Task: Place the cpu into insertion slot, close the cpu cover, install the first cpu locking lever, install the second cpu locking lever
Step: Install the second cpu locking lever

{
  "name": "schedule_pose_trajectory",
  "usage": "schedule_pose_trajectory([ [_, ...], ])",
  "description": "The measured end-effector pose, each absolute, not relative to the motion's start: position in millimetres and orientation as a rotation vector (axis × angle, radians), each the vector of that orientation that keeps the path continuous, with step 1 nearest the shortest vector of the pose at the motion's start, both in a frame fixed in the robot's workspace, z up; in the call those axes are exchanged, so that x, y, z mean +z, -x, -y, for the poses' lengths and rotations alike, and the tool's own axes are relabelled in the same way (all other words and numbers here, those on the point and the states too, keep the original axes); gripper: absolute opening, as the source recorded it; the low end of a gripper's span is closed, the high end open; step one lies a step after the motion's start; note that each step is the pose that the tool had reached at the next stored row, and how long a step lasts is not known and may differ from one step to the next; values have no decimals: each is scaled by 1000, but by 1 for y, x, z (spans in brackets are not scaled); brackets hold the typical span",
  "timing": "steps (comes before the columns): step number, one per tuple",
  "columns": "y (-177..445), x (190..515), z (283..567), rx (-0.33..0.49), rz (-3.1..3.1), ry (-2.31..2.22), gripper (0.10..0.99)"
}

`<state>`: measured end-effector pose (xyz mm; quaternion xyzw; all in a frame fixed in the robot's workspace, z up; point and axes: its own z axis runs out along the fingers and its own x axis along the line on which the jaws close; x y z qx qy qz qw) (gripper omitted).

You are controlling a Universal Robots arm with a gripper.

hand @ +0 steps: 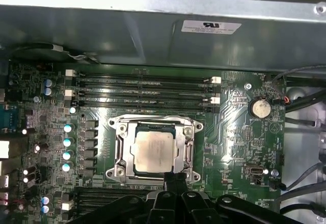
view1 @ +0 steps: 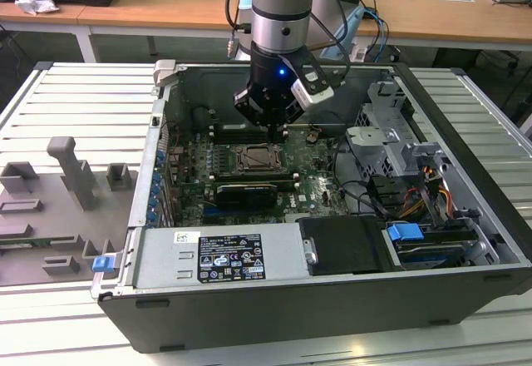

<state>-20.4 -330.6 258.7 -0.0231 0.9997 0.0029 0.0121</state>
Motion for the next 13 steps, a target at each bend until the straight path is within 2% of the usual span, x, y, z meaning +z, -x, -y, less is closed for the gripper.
schedule_pose_trajectory([
  [13, 21, 259, 337, 9, -3117, 72, 106],
])
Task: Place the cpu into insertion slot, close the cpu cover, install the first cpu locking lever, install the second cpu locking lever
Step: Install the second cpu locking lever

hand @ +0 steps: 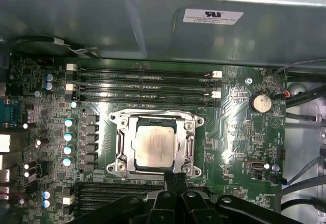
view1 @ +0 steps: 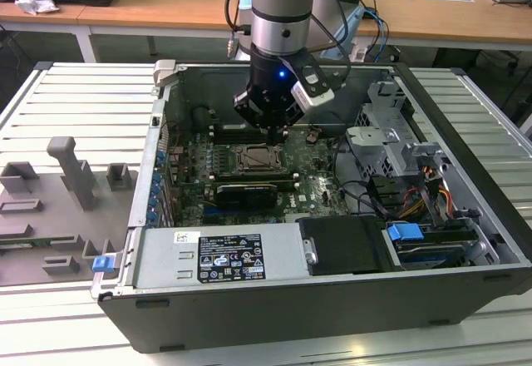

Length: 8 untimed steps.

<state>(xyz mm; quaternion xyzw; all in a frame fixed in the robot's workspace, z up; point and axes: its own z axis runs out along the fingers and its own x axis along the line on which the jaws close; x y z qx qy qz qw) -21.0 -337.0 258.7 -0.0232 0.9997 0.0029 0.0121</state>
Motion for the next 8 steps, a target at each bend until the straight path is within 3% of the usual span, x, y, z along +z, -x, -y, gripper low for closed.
schedule_pose_trajectory([
  [8, 21, 259, 339, 9, -3117, 72, 106],
])
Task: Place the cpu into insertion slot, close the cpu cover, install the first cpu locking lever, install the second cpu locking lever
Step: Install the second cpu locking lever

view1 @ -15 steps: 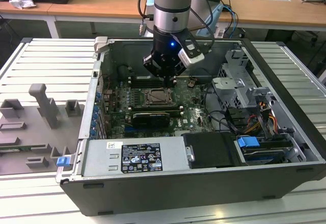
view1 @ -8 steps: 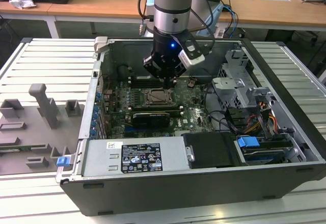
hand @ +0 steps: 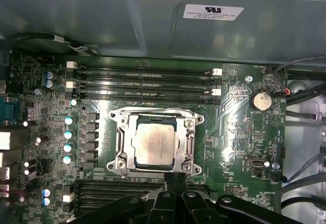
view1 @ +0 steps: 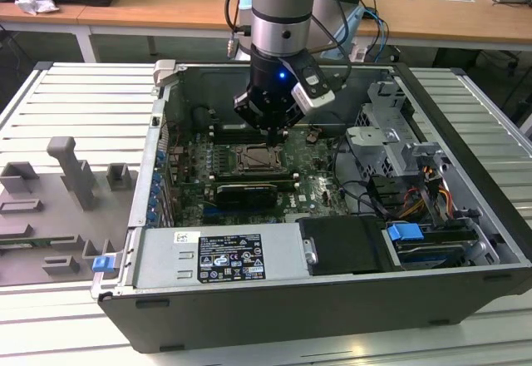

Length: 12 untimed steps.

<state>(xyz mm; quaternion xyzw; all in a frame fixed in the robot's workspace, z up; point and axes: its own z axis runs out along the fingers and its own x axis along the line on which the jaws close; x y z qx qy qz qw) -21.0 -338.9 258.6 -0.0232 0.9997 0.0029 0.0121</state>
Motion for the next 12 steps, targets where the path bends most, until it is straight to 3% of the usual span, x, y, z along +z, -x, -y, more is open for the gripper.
schedule_pose_trajectory([
  [9, 21, 259, 341, 10, -3117, 72, 106],
  [12, 21, 256, 353, 52, -3119, 72, 106],
])
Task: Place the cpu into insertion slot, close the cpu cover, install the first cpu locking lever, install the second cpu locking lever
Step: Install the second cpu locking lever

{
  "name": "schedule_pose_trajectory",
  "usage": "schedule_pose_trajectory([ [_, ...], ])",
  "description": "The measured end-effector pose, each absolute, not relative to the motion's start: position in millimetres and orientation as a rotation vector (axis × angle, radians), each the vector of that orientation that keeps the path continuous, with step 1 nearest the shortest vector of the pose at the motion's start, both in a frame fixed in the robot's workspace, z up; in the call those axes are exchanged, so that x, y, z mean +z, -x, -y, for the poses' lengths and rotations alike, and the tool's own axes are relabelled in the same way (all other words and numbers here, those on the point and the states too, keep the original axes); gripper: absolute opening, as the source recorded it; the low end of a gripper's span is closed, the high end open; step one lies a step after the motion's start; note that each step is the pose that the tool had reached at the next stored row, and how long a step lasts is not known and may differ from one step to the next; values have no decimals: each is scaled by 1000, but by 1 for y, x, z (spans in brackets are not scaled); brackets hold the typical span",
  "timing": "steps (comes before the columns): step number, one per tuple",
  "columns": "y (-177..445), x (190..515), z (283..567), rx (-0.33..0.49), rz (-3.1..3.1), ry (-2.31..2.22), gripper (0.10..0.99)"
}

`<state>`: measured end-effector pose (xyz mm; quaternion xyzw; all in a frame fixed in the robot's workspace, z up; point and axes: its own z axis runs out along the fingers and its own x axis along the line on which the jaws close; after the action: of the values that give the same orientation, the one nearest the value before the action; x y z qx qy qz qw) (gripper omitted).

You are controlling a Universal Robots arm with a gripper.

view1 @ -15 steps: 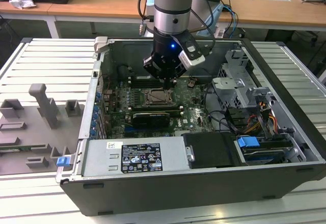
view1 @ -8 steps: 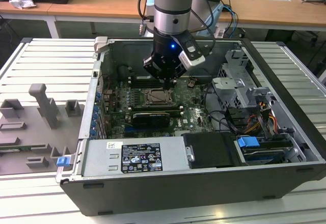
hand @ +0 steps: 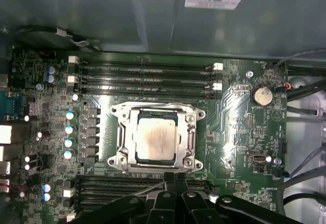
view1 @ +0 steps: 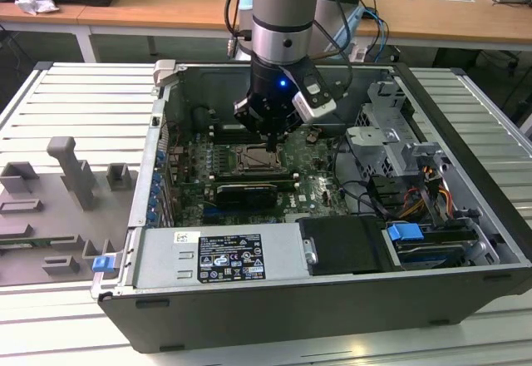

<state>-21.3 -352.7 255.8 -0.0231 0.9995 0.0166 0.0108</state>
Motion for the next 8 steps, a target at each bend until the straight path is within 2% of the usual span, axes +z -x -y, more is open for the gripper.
schedule_pose_trajectory([
  [8, 39, 244, 369, 67, -3117, 134, 106],
])
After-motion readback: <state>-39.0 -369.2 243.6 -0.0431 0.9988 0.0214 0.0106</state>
